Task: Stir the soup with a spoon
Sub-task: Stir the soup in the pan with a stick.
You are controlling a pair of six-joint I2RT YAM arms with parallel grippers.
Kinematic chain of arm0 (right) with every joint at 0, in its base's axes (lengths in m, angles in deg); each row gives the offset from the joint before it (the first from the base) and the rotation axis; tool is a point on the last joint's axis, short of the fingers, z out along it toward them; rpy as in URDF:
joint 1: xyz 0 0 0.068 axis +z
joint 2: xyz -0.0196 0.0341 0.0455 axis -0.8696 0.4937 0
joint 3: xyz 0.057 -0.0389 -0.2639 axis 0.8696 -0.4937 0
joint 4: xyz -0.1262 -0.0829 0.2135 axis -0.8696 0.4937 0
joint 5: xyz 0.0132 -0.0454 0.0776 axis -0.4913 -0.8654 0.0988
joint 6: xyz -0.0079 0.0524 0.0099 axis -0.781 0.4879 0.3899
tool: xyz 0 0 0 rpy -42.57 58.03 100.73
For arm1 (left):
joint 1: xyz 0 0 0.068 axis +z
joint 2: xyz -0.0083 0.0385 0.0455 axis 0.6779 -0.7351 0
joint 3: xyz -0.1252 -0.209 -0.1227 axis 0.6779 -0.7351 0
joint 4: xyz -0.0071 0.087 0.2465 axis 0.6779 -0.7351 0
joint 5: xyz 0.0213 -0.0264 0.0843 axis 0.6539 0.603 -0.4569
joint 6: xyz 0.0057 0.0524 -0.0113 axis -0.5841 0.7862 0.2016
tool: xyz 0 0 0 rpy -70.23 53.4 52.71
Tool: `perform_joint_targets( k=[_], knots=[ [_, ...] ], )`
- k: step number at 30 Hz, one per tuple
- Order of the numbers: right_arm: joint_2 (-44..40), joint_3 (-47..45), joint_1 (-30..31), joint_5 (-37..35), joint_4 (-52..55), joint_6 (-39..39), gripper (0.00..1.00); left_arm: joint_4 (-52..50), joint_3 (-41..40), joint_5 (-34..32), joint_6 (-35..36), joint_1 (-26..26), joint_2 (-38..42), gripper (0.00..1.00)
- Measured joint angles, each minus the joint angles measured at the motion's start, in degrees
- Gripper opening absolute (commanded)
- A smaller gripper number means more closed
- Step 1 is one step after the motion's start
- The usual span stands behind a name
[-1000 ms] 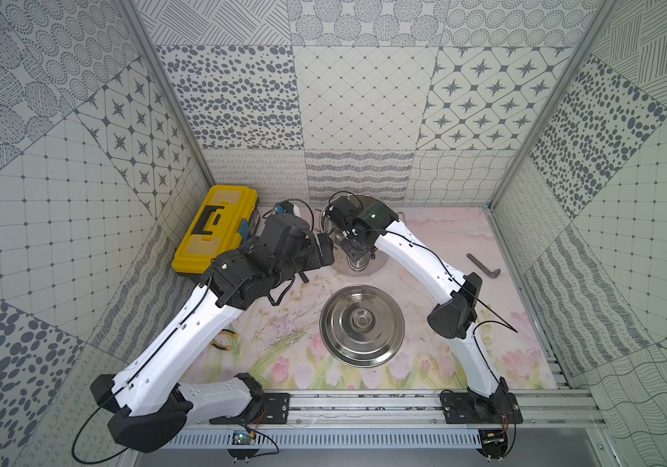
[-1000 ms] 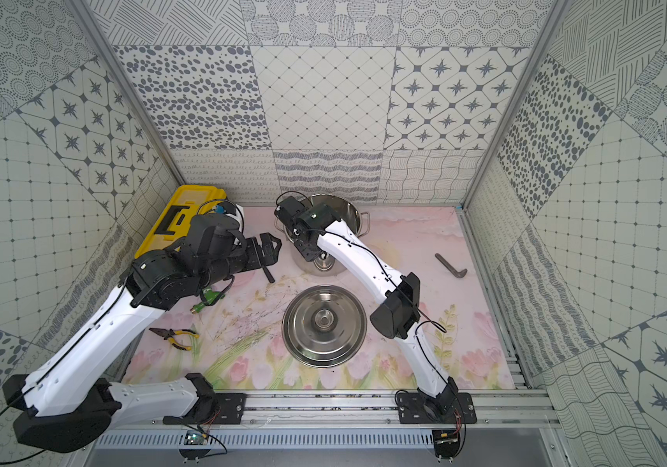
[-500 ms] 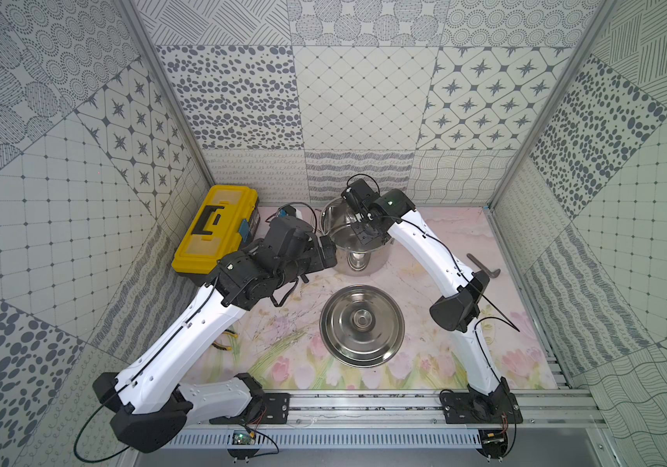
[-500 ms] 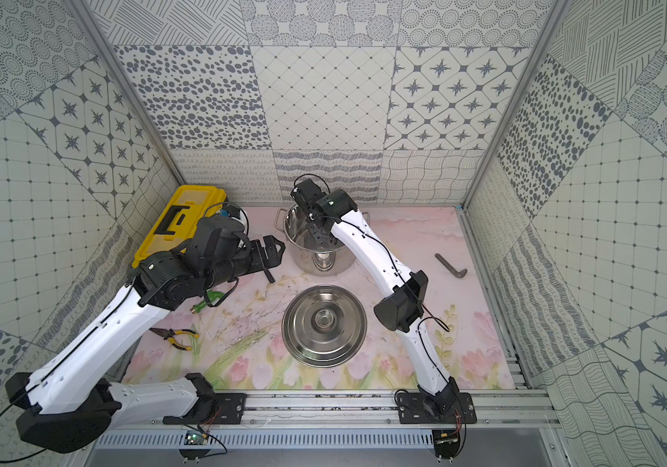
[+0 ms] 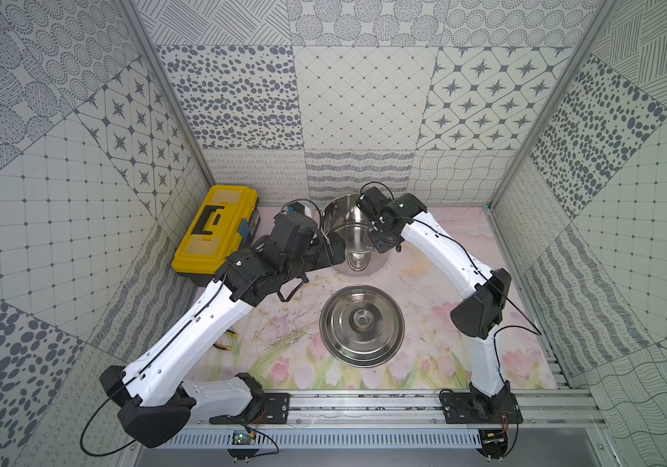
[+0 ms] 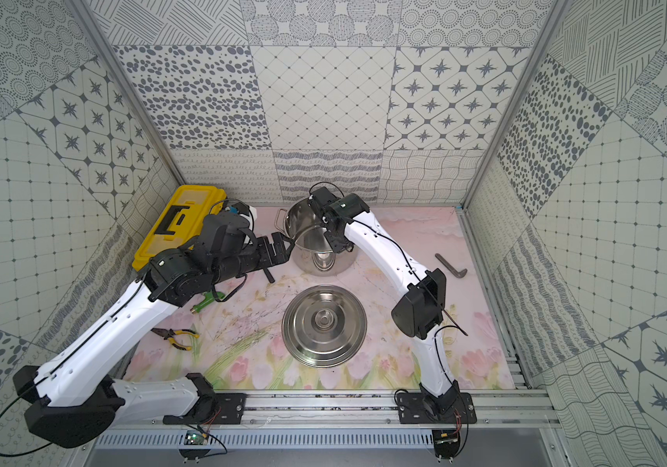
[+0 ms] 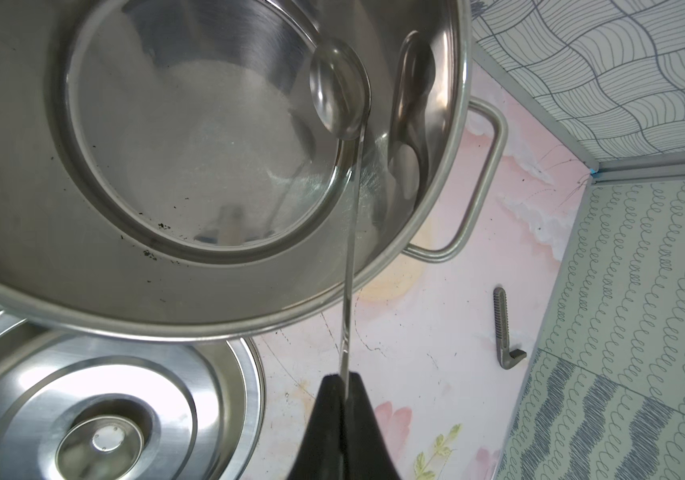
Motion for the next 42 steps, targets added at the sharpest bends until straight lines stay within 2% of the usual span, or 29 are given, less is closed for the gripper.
perform_joint_targets(
  k=[6,14,21,35,42],
  knots=[
    [-4.9,-4.8,2.3,1.7,-1.5,2.4,0.0,1.5,0.1,1.1,0.1,0.0,-0.4,1.0],
    [-5.1,-5.3,5.2,6.0,-2.3,5.5,0.0,2.9,0.1,1.4,0.1,0.0,-0.5,0.99],
    [-1.7,1.4,6.2,8.4,-2.5,6.6,0.0,4.0,-0.5,1.2,0.0,0.0,0.4,0.99],
    [10.3,18.9,5.5,8.3,-1.4,6.2,0.0,4.0,-4.4,-1.8,-0.9,0.1,5.5,0.99],
    [11.4,21.4,2.8,7.6,0.0,5.2,0.0,4.0,-5.2,-2.6,-1.5,0.3,6.1,0.99]
  ],
)
